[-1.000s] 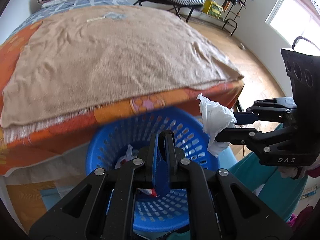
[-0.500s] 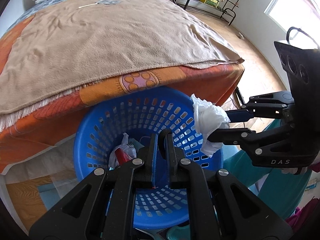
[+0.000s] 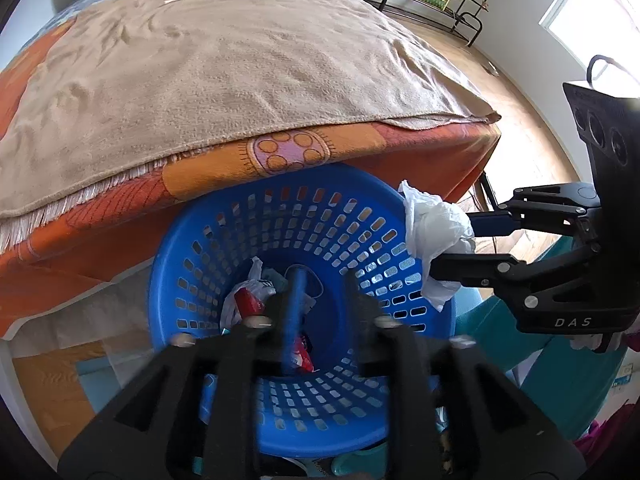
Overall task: Collect trash
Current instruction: 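Open both tools to drop the hair tie and tissue into the basket, then move both open tools back over the cotton swab and sachet, then grasp the cotton swab with the left tool while the right tool grasps the white sachet, then carry the cotton swab and sachet over the blue basket, then open both tools to drop the swab and sachet into the basket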
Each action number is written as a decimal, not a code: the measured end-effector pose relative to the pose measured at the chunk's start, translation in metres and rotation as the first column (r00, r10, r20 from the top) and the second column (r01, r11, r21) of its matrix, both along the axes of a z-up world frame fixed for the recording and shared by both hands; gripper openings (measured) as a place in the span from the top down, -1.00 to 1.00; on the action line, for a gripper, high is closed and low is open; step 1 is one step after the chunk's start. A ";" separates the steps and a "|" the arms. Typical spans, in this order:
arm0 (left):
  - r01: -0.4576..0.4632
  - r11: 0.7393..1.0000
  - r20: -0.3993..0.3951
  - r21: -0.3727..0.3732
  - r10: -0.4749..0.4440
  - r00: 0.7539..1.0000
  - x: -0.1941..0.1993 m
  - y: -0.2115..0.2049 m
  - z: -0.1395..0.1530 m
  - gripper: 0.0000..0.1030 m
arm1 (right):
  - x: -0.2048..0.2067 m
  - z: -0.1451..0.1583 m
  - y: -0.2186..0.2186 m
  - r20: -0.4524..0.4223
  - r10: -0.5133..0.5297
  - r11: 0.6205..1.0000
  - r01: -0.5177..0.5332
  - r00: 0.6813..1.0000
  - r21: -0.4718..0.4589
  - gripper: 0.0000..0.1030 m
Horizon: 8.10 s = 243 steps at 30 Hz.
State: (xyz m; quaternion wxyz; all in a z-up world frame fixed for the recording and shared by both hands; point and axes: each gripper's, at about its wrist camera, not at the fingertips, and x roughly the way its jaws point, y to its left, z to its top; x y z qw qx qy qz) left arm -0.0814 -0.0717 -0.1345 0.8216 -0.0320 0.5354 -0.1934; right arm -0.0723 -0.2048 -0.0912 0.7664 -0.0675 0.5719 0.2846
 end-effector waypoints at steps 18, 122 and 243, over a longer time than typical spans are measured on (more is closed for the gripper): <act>-0.007 1.000 -0.007 -0.001 0.007 1.000 0.005 0.003 -0.001 0.27 | 0.013 0.001 -0.010 -0.019 -0.038 0.999 0.038 0.999 0.023 -0.03; 0.045 0.977 0.023 0.207 -0.051 0.998 0.413 0.089 0.015 1.00 | 0.406 0.001 0.109 0.165 0.248 0.967 -0.235 0.955 -0.093 -0.21; -0.023 0.993 0.059 0.115 0.017 0.998 0.013 0.013 0.040 0.95 | 0.025 0.041 -0.017 0.111 0.010 0.999 -0.016 0.994 0.048 -0.27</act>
